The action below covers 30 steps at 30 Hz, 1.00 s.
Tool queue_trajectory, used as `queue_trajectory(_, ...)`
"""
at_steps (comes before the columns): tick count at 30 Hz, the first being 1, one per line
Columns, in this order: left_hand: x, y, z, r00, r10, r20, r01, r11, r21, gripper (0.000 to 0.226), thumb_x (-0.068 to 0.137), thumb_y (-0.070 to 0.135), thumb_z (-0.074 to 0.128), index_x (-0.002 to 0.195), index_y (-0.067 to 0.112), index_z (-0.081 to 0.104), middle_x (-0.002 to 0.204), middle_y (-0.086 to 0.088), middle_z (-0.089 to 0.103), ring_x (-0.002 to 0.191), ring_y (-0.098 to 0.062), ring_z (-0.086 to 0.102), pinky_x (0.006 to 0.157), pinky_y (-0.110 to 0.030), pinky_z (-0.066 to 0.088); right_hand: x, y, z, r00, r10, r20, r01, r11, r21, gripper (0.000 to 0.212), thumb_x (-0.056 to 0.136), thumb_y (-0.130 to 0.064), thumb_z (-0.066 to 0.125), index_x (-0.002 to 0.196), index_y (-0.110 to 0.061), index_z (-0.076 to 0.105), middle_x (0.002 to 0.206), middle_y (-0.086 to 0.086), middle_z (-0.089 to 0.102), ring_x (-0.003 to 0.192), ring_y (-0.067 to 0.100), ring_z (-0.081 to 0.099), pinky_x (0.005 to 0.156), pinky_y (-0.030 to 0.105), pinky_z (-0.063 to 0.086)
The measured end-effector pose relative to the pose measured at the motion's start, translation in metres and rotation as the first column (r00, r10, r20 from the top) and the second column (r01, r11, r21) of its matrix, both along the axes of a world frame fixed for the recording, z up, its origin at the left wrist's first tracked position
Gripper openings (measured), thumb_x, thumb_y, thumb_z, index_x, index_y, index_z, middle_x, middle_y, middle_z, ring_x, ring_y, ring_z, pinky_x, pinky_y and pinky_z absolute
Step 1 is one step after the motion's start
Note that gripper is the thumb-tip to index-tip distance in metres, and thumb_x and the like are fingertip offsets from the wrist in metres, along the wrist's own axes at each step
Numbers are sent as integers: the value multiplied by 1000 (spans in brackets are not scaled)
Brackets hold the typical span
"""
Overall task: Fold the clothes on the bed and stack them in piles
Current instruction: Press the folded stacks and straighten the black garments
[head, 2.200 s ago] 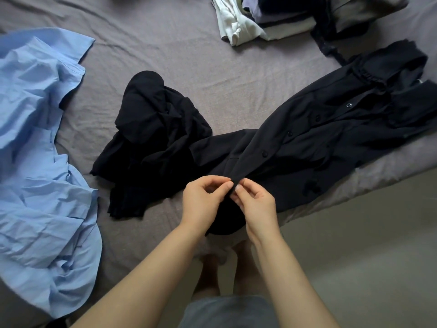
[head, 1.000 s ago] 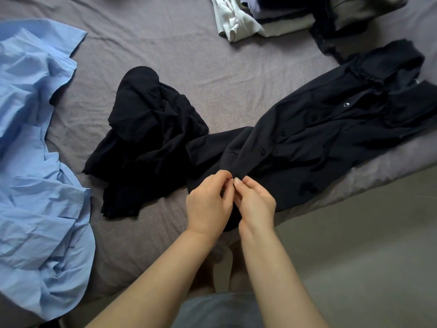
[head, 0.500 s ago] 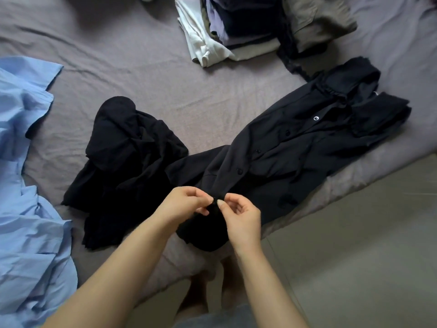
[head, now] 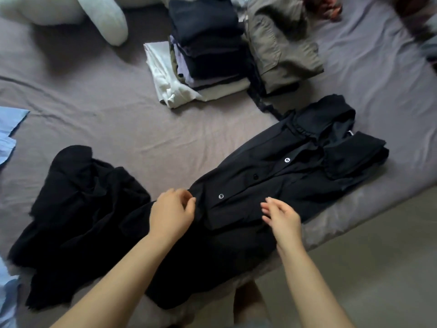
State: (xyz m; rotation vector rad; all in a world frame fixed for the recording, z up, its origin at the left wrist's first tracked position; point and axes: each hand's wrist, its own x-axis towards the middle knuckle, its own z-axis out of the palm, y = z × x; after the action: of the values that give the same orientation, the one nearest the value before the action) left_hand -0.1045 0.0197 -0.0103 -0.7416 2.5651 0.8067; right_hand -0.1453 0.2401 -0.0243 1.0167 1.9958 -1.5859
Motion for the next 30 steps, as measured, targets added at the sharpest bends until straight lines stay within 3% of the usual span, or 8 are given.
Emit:
queue_trajectory(4,-79,53,-16,1000,31,6,-31,997,64,16,93,27,54,94,17,67,96,-2,67,91,-25,61,73,-31,44,-96,106,-21,992,-119,-39,125,961,245,21,97,-13,52,106,3,63,93,8,64,77,15,59,79,35,52)
queue_trajectory(11,-250,192,-35,969,-220,-115,239,953,187,19,94,22,52,104,15,66,108,-5,63,100,-24,60,82,-32,46,-210,212,-45,954,-298,-21,271,836,477,55,90,-21,63,139,-8,40,141,13,47,123,32,50,100,37,39)
queue_trajectory(15,-325,237,-50,939,-310,-147,328,938,113,31,93,24,53,120,11,60,122,-10,58,113,-28,55,92,-32,41,-235,247,-57,895,-431,111,381,871,312,85,82,-33,74,150,-20,25,149,9,37,129,32,44,105,44,41)
queue_trajectory(20,-395,281,-83,949,-306,80,288,941,176,79,88,54,56,147,10,29,147,-13,38,135,-31,37,109,-38,34,-232,280,-84,951,-274,146,267,962,64,77,60,-57,80,120,-13,60,125,4,62,114,25,59,98,43,48)
queue_trajectory(22,-407,291,-91,945,-275,176,258,959,115,88,76,69,60,139,12,39,140,-12,45,130,-33,41,106,-43,37,-230,289,-84,949,-306,69,301,951,75,82,65,-63,74,127,-10,58,128,0,60,116,22,58,102,43,46)
queue_trajectory(24,-414,299,-90,954,-233,191,200,963,179,75,71,63,71,122,11,54,122,-8,60,113,-28,57,96,-40,47,-228,305,-83,932,-362,-30,364,928,78,58,85,-50,65,125,-9,60,115,-3,64,108,17,59,97,35,47)
queue_trajectory(27,-422,303,-68,971,-146,188,24,845,534,43,71,35,83,102,9,68,101,-8,71,88,-22,70,81,-34,57,-228,322,-72,907,-405,-117,415,907,77,31,92,-43,59,104,-16,68,95,-6,66,92,15,58,87,33,47)
queue_trajectory(30,-436,294,-29,966,-35,256,-199,528,825,27,76,29,75,94,10,72,99,-10,72,81,-20,72,74,-32,59,-243,337,-63,876,-455,-159,468,881,62,22,95,-40,56,91,-20,63,91,-4,64,88,14,58,85,33,47)
